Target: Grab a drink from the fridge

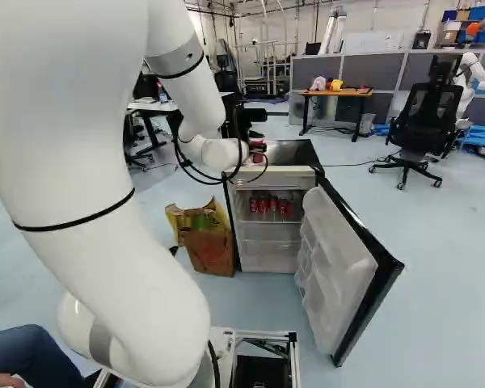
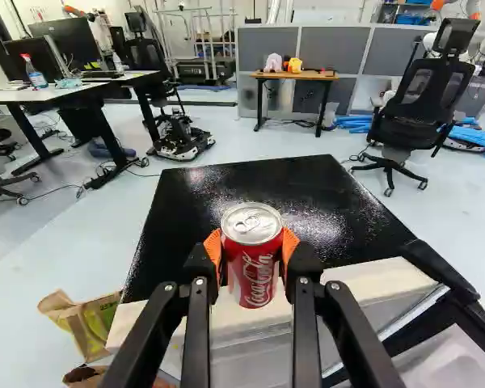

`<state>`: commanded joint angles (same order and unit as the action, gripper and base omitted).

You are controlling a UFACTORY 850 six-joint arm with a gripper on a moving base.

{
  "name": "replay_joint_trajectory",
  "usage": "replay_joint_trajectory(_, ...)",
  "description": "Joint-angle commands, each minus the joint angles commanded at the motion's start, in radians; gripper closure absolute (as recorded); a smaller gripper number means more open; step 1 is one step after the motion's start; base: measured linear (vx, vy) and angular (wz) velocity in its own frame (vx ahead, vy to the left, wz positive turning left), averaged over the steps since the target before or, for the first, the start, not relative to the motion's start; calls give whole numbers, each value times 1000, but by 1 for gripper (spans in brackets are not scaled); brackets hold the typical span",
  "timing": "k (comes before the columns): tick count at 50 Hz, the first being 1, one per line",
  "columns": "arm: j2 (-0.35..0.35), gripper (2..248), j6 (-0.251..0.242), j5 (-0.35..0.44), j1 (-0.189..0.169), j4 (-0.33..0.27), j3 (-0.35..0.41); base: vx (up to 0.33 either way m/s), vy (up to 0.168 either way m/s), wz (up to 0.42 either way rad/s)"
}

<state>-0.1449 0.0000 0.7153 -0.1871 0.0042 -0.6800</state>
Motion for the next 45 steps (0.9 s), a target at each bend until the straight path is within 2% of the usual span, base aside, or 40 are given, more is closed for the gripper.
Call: replay_joint_trajectory(45, -180, 157, 0, 0, 7, 0, -206, 0, 0, 0)
